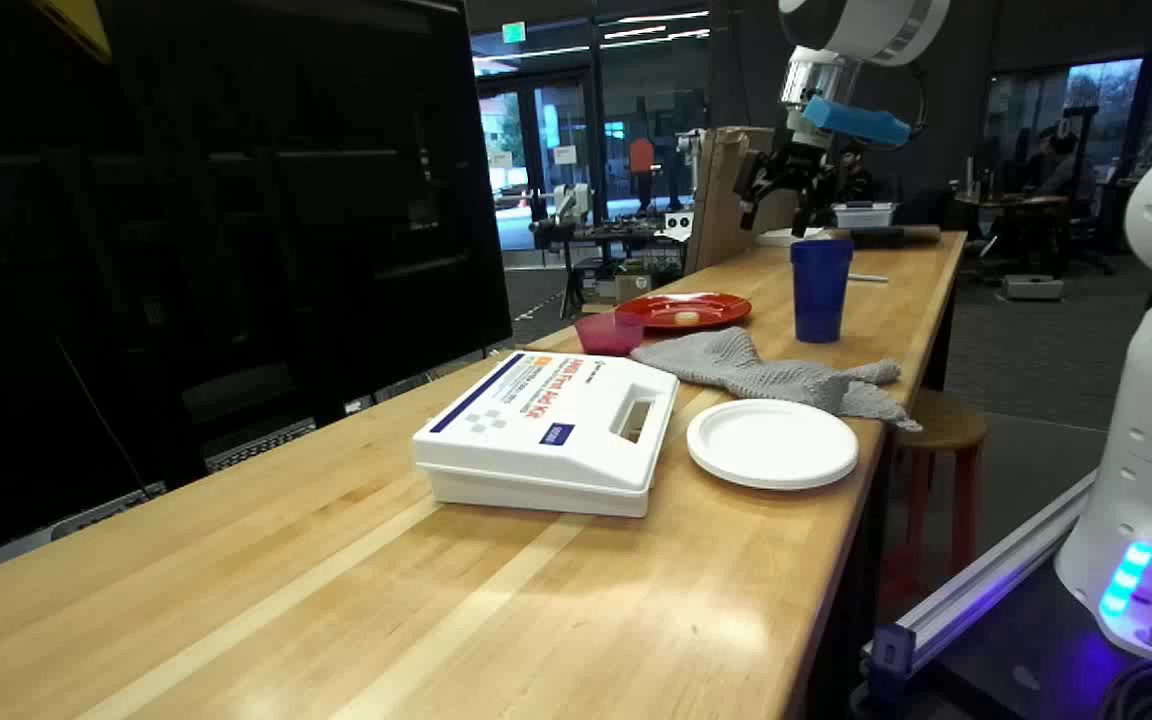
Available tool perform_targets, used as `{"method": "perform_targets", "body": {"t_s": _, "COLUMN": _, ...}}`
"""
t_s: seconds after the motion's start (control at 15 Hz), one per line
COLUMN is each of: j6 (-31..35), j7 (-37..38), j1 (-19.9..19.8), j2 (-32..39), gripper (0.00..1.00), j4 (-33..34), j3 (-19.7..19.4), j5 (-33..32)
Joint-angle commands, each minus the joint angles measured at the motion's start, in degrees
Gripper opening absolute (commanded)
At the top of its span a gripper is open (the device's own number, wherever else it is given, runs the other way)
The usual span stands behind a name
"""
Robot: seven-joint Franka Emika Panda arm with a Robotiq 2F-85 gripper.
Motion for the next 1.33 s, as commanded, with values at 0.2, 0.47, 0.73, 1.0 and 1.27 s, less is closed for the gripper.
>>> {"method": "perform_targets", "body": {"t_s": 0.2, "j6": -0.22, "j7": -0.22, "j1": -0.64, "j2": 0.03, "gripper": 1.00, "j4": 0.14, "j3": 0.59, "j5": 0.28}}
{"method": "perform_targets", "body": {"t_s": 0.47, "j6": -0.22, "j7": -0.22, "j1": -0.64, "j2": 0.03, "gripper": 1.00, "j4": 0.14, "j3": 0.59, "j5": 0.28}}
{"method": "perform_targets", "body": {"t_s": 0.73, "j6": -0.22, "j7": -0.22, "j1": -0.64, "j2": 0.03, "gripper": 1.00, "j4": 0.14, "j3": 0.59, "j5": 0.28}}
{"method": "perform_targets", "body": {"t_s": 1.0, "j6": -0.22, "j7": -0.22, "j1": -0.64, "j2": 0.03, "gripper": 1.00, "j4": 0.14, "j3": 0.59, "j5": 0.28}}
{"method": "perform_targets", "body": {"t_s": 1.27, "j6": -2.82, "j7": -3.33, "j1": 1.44, "j2": 0.62, "gripper": 1.00, "j4": -0.33, "j3": 1.94, "j5": 0.23}}
